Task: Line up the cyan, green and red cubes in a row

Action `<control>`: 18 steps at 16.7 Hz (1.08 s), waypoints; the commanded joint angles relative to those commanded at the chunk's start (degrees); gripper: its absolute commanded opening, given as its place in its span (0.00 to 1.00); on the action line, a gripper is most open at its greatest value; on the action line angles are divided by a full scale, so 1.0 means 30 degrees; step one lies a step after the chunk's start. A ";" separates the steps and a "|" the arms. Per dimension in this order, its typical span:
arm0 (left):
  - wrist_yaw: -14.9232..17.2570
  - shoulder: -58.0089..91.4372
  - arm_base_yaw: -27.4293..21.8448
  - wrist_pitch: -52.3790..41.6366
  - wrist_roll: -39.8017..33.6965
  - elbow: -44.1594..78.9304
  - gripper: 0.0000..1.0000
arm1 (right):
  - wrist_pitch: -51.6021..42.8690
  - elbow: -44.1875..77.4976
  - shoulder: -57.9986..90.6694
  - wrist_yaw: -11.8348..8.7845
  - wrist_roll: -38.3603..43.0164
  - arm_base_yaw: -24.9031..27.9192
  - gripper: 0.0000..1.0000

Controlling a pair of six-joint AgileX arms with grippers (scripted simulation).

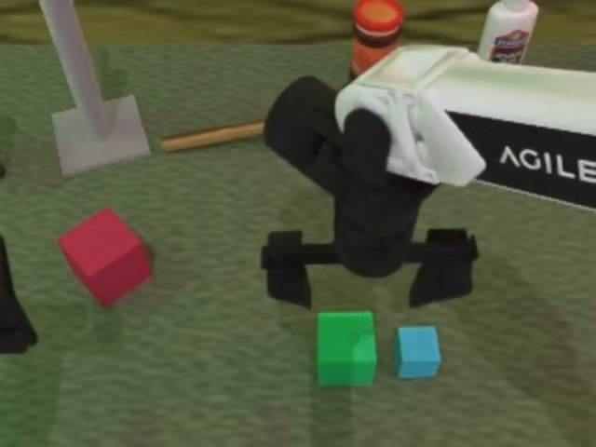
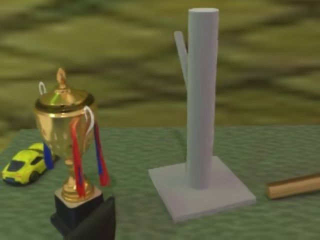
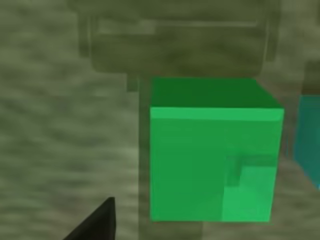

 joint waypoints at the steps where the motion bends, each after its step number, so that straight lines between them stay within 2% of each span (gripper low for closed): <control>1: 0.0007 0.0679 -0.0078 -0.0460 0.0285 0.0661 1.00 | 0.0391 -0.0601 -0.0790 0.0242 -0.0394 -0.0334 1.00; 7: -0.0008 0.8204 -0.0733 -0.4871 0.3001 0.6867 1.00 | 0.4313 -0.6726 -0.9427 0.1888 -0.4148 -0.3500 1.00; 10: -0.0041 1.4099 -0.1168 -0.7877 0.4833 1.0816 1.00 | 0.6998 -1.1233 -1.5450 0.2380 -0.6528 -0.5704 1.00; 14: -0.0095 2.2020 -0.1772 -1.1960 0.7291 1.5998 1.00 | 1.0922 -1.7856 -2.3605 0.2407 -0.9707 -0.8884 1.00; 18: -0.0113 2.8459 -0.2334 -1.5595 0.9480 2.0733 1.00 | 1.4709 -2.3583 -3.0339 0.1719 -1.2287 -1.1609 1.00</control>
